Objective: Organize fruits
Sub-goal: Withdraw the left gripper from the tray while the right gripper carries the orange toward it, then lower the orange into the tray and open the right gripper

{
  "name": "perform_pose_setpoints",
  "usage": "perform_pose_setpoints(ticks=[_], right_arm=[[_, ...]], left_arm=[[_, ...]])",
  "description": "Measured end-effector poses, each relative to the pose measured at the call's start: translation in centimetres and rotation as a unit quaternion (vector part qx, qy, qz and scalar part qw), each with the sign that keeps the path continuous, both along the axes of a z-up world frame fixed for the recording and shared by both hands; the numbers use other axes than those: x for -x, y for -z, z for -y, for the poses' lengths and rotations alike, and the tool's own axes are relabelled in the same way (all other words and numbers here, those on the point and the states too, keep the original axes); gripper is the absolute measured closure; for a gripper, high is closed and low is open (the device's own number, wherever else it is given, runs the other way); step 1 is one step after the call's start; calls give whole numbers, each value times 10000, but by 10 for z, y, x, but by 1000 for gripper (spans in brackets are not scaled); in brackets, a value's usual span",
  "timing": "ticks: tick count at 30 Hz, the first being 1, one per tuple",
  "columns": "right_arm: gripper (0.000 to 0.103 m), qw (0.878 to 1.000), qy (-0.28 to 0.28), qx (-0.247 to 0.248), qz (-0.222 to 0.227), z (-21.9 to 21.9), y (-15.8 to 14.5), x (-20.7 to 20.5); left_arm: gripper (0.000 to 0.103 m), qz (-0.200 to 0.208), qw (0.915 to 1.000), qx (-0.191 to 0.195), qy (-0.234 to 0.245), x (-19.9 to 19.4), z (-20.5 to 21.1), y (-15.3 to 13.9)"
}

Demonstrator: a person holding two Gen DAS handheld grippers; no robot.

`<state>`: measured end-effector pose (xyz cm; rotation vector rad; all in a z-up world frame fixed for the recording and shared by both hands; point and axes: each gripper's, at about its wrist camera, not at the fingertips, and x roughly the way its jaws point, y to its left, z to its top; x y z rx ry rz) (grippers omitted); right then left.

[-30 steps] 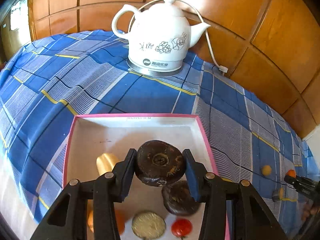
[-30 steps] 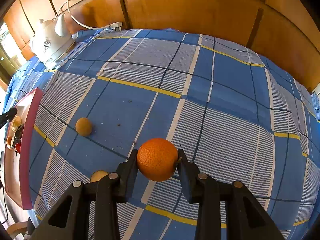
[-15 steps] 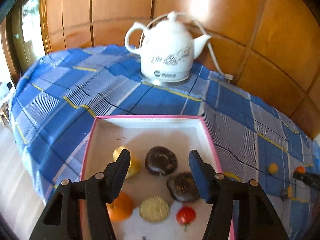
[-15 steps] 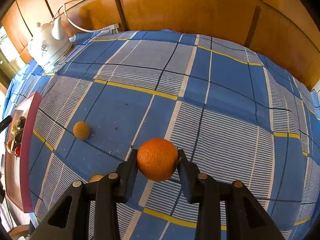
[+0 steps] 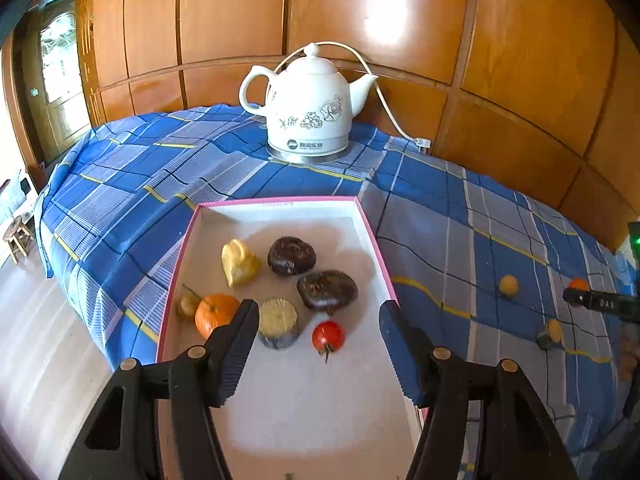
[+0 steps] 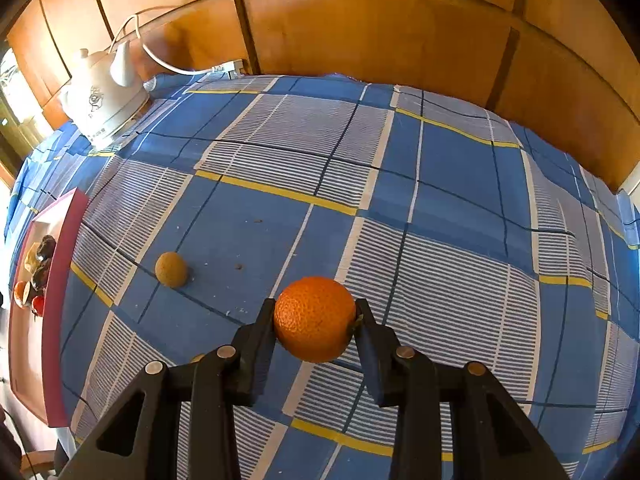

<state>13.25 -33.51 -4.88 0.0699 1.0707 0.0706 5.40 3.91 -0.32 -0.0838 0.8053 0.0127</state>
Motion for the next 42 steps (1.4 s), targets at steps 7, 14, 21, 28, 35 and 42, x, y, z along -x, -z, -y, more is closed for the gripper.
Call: perform_pose_setpoints(ticks=[7, 14, 21, 28, 35, 42], right_arm=[[65, 10000, -77, 56, 11, -4, -1, 0], [65, 9999, -138, 39, -2, -6, 0, 0], [65, 9996, -250, 122, -95, -11, 5, 0], [65, 9994, -325, 43, -82, -13, 3, 1], [65, 9951, -972, -83, 182, -46, -19, 17], [65, 9828, -1794, -291, 329, -115, -37, 40]], left_arm=[[35, 3, 9999, -51, 102, 15, 7, 3], [34, -39, 9999, -23, 93, 19, 5, 5], [34, -116, 9999, 40, 27, 21, 1, 9], [34, -100, 9999, 43, -132, 22, -7, 9], [33, -117, 9997, 74, -203, 24, -16, 11], [33, -108, 9993, 176, -299, 27, -27, 14]])
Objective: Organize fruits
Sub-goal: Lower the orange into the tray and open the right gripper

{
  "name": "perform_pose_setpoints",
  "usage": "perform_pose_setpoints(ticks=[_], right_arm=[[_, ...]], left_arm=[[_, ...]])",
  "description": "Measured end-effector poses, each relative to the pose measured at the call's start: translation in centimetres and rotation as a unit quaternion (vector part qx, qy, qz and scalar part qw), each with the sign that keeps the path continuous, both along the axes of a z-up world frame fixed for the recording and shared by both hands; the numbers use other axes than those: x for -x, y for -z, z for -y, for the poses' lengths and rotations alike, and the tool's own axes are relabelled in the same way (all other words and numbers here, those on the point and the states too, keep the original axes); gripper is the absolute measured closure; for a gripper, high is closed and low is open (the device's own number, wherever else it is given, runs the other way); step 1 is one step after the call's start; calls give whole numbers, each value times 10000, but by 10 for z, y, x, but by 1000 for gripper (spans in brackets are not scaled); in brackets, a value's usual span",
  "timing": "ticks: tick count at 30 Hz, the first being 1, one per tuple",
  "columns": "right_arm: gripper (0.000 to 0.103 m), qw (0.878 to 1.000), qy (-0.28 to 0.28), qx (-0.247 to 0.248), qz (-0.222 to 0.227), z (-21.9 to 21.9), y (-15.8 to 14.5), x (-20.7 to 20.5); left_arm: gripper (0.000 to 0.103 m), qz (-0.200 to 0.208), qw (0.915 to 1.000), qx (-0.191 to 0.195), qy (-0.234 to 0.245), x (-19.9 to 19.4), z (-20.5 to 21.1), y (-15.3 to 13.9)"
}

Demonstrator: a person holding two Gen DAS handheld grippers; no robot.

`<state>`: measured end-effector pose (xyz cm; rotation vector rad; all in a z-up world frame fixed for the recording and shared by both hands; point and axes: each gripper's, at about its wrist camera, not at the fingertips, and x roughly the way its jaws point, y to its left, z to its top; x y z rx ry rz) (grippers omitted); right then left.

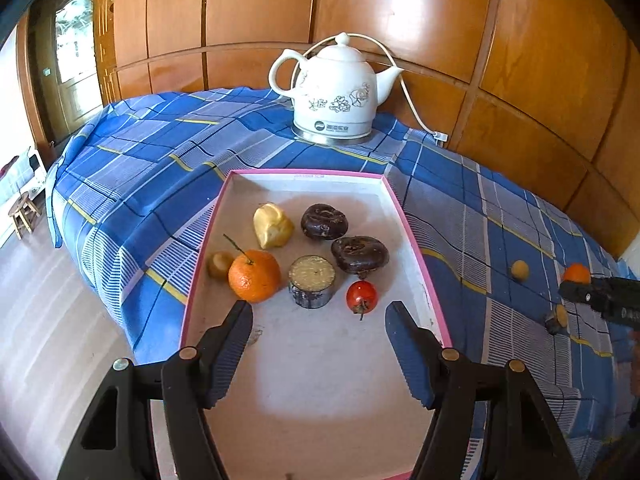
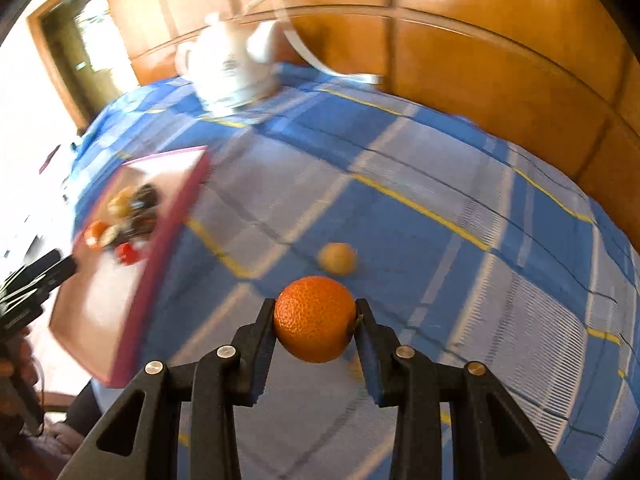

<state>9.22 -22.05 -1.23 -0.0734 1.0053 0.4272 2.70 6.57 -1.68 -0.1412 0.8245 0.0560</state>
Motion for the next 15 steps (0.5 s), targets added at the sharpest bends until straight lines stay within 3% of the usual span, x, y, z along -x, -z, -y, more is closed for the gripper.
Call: perform_pose_setpoints(ticks=[15], right_arm=[[65, 9909, -1345, -73, -15, -129, -3, 33]], left_arm=[[34, 18, 9989, 205, -410, 6, -37, 5]])
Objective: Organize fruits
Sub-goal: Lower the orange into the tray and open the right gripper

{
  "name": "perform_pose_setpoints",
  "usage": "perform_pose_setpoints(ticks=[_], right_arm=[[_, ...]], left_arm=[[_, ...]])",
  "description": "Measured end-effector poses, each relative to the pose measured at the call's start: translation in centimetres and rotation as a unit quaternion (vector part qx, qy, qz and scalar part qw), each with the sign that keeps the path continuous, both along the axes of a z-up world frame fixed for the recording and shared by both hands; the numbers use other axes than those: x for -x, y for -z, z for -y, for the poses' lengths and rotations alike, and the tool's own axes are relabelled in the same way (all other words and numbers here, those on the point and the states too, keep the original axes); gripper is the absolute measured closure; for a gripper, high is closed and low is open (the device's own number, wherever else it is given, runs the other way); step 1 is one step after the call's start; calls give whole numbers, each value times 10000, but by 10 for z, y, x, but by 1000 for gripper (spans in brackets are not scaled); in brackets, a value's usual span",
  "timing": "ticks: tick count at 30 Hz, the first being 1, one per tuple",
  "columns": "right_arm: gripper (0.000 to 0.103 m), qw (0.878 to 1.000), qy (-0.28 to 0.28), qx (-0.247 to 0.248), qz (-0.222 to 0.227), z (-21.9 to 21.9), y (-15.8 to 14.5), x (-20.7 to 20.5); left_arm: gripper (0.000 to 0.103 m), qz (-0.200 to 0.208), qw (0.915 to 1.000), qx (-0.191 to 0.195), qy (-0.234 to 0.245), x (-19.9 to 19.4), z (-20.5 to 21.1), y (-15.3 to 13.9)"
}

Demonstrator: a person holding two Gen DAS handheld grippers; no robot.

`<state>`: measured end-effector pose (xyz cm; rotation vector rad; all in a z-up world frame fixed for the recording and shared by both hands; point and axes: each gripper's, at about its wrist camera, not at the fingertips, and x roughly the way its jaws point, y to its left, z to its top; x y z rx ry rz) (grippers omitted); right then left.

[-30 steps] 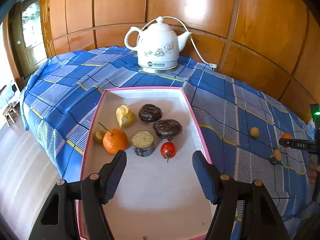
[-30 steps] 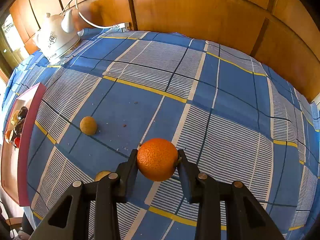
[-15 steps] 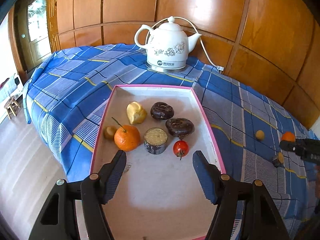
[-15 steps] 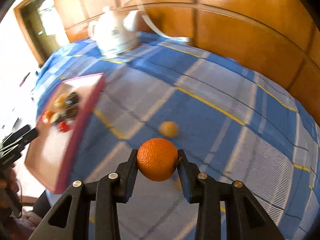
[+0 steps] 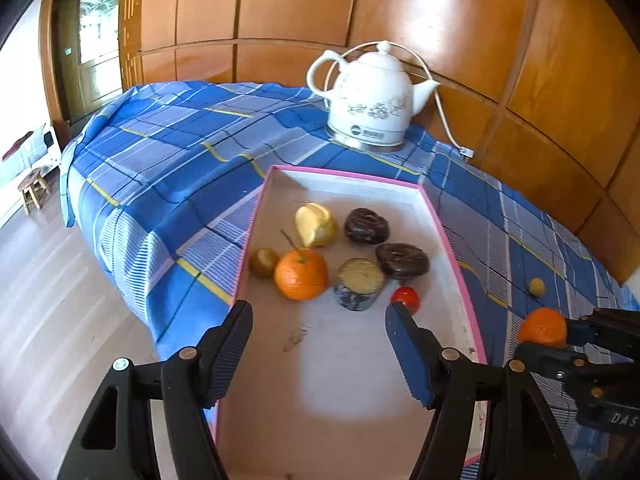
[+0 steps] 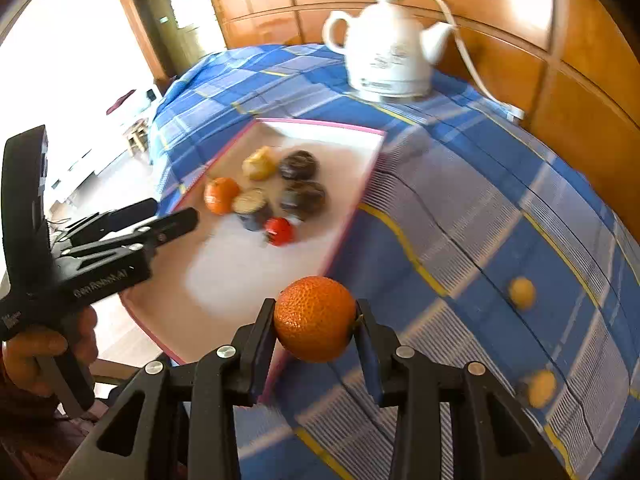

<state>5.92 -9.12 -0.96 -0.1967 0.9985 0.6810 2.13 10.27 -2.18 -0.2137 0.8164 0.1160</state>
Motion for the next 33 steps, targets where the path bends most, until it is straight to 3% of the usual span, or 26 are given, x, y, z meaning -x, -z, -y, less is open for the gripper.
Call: perform_pose_setpoints(ticks=[13, 33], right_arm=[[64, 9982, -2, 607, -10, -54, 34, -33], [60, 9993, 326, 181, -66, -32, 23, -28]], left_arm=[[34, -91, 9999, 106, -99, 2, -14, 9], [34, -1, 10000, -13, 68, 4, -2, 2]])
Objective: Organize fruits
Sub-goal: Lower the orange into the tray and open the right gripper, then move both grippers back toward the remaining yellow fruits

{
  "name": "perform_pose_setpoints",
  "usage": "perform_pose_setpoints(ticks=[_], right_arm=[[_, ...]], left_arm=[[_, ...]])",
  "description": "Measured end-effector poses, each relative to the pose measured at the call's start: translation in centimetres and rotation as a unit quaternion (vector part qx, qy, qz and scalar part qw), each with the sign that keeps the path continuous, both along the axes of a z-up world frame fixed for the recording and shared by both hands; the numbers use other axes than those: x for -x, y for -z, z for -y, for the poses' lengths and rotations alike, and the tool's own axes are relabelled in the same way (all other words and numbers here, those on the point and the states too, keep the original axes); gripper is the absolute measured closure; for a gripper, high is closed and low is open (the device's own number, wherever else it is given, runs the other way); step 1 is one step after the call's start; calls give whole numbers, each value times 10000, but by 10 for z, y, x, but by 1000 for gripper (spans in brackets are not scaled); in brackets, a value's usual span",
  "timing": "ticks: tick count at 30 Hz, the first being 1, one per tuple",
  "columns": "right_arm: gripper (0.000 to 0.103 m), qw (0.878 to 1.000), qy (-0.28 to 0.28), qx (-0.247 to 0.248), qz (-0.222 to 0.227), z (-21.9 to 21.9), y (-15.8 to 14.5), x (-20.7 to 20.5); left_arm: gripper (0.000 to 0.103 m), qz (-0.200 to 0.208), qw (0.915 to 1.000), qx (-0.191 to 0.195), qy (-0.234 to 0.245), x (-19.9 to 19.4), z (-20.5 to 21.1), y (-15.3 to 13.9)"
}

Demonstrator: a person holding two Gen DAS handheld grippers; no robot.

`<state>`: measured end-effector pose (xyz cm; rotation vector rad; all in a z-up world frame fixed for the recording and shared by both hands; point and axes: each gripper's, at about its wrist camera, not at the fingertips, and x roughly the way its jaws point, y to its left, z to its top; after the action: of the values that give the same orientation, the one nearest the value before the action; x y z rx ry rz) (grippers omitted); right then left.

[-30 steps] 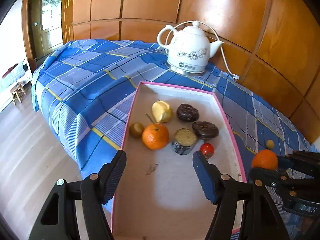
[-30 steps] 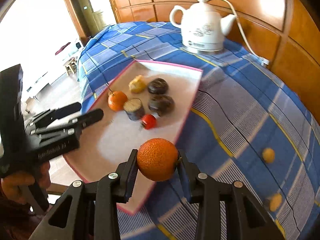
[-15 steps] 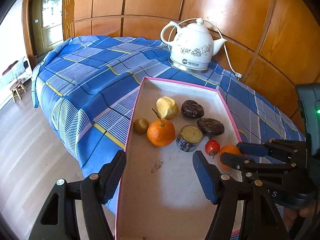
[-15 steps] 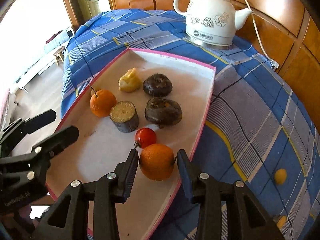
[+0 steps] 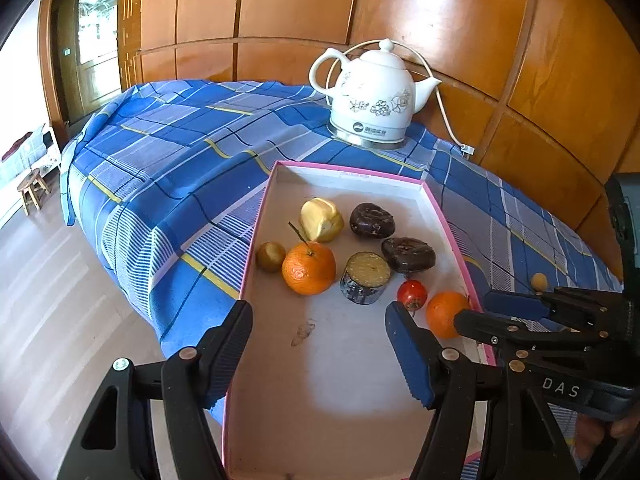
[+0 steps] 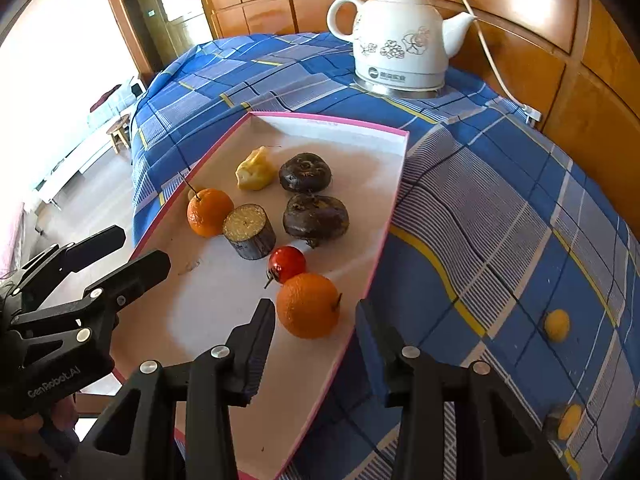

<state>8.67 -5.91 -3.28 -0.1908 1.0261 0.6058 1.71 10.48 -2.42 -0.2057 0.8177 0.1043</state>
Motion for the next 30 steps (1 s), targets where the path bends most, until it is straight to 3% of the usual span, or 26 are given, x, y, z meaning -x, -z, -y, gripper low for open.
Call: perform_pose_setpoints(ticks=[15, 30], right_arm=[[59, 9995, 263, -91, 130, 29, -10, 6], [59, 9979, 555, 131, 293, 72, -15, 4]], left_arm=[[34, 42, 9997, -137, 181, 1, 14, -4], [34, 97, 9985, -312, 448, 3, 32, -9]])
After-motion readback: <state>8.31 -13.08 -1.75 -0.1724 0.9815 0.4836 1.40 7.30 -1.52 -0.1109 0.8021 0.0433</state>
